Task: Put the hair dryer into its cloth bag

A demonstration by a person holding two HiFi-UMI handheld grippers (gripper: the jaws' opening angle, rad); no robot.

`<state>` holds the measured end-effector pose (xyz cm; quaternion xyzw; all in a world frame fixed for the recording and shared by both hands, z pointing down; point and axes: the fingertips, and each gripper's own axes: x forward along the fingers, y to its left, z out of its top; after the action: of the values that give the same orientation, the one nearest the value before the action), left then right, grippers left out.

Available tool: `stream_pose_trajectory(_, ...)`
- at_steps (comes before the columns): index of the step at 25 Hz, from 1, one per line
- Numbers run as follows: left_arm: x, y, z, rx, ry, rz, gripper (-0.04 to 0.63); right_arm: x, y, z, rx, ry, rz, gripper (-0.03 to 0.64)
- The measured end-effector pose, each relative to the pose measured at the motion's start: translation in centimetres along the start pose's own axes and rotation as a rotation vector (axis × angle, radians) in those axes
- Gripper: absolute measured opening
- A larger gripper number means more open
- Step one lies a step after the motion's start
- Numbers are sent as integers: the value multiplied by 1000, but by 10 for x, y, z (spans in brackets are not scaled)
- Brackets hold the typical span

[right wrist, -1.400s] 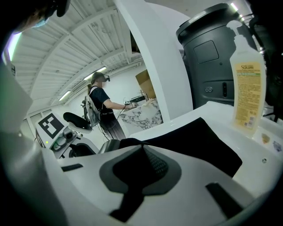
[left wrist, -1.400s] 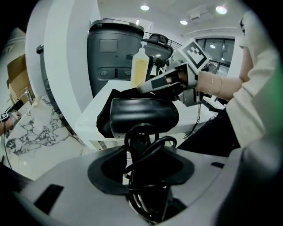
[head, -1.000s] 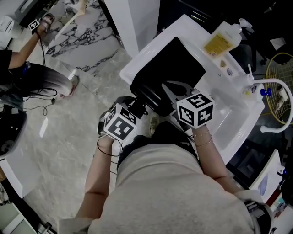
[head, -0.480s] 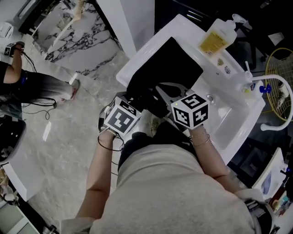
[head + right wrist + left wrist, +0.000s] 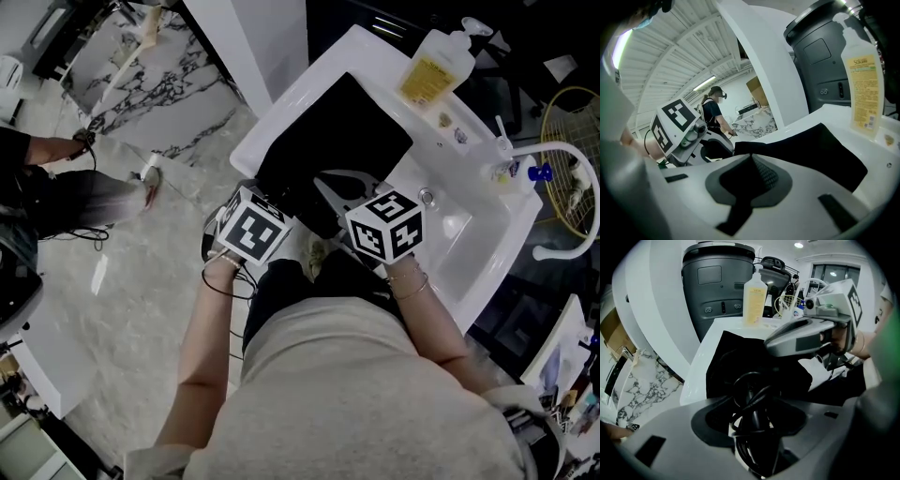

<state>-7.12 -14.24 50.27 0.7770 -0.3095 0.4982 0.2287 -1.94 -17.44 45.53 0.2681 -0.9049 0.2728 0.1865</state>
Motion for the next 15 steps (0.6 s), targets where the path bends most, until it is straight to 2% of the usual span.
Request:
stream_pose_trajectory(11, 11, 4, 15, -25, -1, 59, 225, 3, -4, -11, 22, 13, -7, 8)
stream_pose_trajectory(15, 17, 5, 19, -5, -3, 86, 232, 3, -6, -13, 22, 16, -13, 8)
